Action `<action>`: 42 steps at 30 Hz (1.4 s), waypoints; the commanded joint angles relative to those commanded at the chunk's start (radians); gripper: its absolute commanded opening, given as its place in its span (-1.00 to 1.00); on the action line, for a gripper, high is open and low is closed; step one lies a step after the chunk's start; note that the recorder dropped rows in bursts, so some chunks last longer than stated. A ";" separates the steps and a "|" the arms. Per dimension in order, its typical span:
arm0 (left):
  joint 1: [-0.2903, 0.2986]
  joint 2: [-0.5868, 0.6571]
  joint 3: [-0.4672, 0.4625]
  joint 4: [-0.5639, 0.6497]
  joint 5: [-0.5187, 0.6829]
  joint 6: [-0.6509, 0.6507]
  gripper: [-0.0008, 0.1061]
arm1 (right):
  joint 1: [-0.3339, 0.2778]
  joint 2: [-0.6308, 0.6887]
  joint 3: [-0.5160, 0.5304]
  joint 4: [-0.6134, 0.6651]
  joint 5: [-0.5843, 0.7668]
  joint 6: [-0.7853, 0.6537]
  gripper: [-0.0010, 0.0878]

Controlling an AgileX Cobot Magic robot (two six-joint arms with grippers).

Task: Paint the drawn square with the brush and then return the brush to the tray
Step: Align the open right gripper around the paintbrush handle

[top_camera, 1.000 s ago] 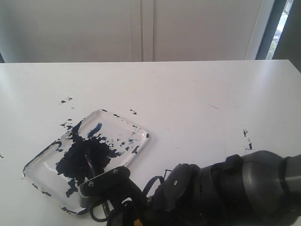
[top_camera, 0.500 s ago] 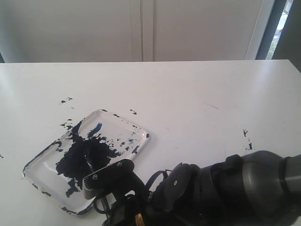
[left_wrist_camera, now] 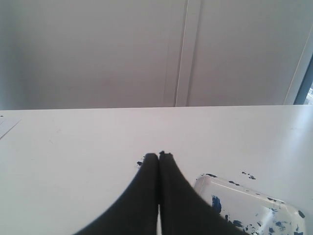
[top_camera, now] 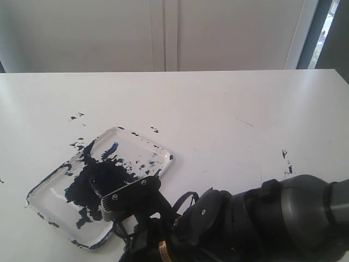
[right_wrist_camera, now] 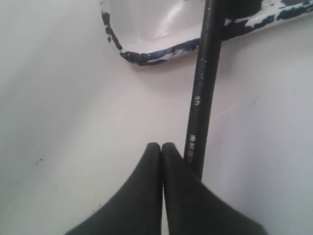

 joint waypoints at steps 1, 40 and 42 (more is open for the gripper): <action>0.000 0.000 0.000 0.000 0.000 0.000 -0.99 | 0.000 0.000 0.000 0.000 0.000 -0.016 -0.98; 0.000 0.000 0.000 0.000 -0.004 0.000 -0.99 | 0.076 -0.119 0.084 0.000 0.110 -0.134 -0.08; 0.000 0.000 0.000 0.000 -0.004 0.000 -0.99 | 0.093 -0.119 0.088 0.000 0.144 -0.134 -0.08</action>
